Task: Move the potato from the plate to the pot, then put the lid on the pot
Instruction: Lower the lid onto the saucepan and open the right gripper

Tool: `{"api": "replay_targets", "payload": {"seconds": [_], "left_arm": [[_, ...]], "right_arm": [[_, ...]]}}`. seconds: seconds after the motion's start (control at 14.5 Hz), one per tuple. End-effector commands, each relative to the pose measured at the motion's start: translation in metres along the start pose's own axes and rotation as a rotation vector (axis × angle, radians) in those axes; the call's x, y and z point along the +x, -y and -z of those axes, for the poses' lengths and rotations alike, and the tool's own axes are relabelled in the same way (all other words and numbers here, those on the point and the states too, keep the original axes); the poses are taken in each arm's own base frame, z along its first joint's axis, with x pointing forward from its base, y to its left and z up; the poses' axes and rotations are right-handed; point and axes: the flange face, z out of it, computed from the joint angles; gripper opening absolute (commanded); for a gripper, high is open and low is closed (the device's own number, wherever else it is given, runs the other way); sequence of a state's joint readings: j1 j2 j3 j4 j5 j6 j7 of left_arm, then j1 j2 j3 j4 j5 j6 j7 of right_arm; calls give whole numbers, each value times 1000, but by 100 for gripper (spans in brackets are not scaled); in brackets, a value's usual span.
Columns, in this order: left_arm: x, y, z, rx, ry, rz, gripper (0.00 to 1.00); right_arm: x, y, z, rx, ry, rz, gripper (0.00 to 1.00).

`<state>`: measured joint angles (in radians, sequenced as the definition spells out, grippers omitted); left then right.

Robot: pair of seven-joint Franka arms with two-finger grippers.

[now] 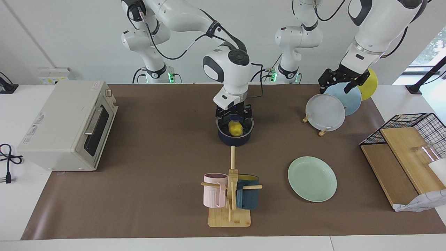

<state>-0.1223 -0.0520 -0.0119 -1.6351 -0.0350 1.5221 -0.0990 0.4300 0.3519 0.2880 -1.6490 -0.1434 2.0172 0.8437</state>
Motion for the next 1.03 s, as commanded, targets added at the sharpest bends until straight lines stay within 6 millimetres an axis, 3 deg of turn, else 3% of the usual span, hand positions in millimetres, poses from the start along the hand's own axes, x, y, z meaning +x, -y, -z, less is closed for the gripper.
{"api": "replay_targets", "payload": {"seconds": [0.0,0.28,0.48,0.62,0.83,0.96], "left_arm": [[-1,2,1,-1,-4,14,100],[-1,3,1,-1,-4,15,100],[-1,2,1,-1,-4,14,100],[-1,2,1,-1,-6,14,100],[-1,2,1,-1,-4,14,100],[-1,2,1,0,-3,14,100]], "right_arm": [[16,-50,58,-26,-29,-26,100],[40,-140,121,-54,-12,-21,100],[47,-214,162,-44,22,15,100],[55,-266,175,-60,44,44,100],[65,-311,200,-66,83,62,100],[81,-340,199,-56,92,40,100]]}}
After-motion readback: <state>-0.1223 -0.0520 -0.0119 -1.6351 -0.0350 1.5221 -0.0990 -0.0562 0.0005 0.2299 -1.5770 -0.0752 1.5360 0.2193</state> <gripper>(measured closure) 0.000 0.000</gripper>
